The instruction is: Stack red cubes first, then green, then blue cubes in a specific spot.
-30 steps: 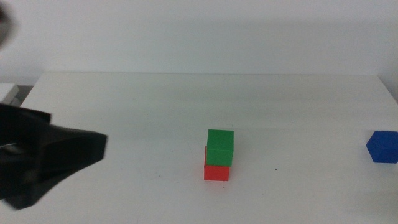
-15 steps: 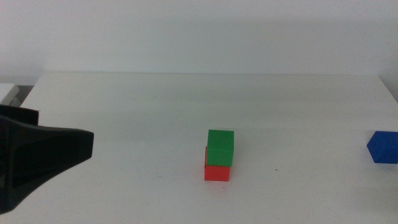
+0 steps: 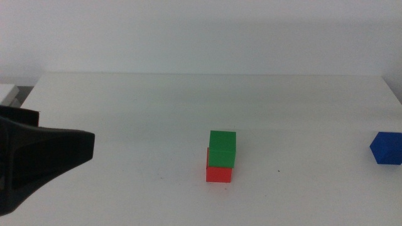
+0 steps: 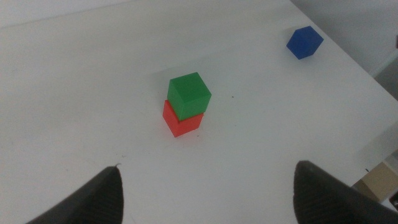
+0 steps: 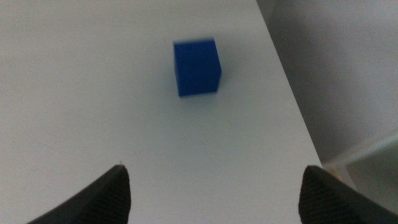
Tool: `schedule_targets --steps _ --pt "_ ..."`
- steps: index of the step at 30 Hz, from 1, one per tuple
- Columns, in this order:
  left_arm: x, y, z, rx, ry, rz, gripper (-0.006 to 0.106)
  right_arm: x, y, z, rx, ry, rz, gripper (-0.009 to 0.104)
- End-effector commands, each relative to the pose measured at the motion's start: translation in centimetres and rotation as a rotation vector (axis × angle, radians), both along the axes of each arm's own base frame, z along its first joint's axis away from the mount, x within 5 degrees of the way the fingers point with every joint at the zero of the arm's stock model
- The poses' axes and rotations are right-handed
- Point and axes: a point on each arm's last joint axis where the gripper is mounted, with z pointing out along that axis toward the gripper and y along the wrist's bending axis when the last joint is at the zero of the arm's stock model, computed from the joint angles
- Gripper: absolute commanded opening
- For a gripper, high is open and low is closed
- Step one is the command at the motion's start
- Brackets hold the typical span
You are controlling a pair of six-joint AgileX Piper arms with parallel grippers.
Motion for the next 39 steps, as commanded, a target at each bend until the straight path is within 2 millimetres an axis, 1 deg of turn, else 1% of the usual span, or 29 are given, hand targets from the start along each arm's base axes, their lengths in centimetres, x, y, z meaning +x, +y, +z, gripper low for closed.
schedule_targets --steps 1,6,8,10,13,17,19,21,23,28,35,39 --pt "0.0 0.0 0.1 -0.01 -0.015 -0.001 0.094 1.8 0.0 0.3 0.005 0.09 -0.025 0.093" --pt "0.0 -0.1 0.1 -0.016 -0.012 -0.003 0.094 5.4 0.4 -1.0 0.031 0.195 -0.011 0.093" --pt "0.0 -0.1 0.1 -0.017 -0.011 -0.004 0.094 7.3 0.4 -1.3 0.001 0.243 0.017 0.093" --pt "0.0 -0.1 0.1 -0.017 -0.011 -0.004 0.094 9.0 0.1 -1.7 -0.026 0.33 0.046 0.093" --pt "0.0 -0.1 0.1 -0.017 -0.011 -0.004 0.094 12.3 -1.0 -1.9 -0.028 0.396 0.095 0.093" --pt "0.0 -0.1 0.1 -0.017 -0.011 -0.004 0.094 16.3 -3.4 -3.8 0.127 0.456 0.109 0.093" --pt "0.0 -0.1 0.1 -0.017 -0.011 -0.004 0.094 17.7 -4.5 -4.8 0.146 0.479 0.098 0.093" --pt "0.0 -0.1 0.1 -0.017 -0.011 -0.004 0.094 18.9 -5.3 -5.7 0.126 0.507 0.093 0.093" --pt "0.0 -0.1 0.1 -0.017 -0.011 -0.004 0.094 19.9 -5.7 -6.4 0.09 0.522 0.098 0.093" --pt "0.0 -0.1 0.1 -0.016 -0.012 -0.004 0.094 21.7 -6.0 -8.1 0.078 0.501 0.114 0.093" --pt "0.0 -0.1 0.1 -0.016 -0.012 -0.004 0.094 22.7 -6.0 -9.9 0.092 0.496 0.132 0.093" --pt "0.0 -0.1 0.1 -0.016 -0.012 -0.004 0.094 23.4 -5.3 -11.1 0.076 0.507 0.158 0.093"
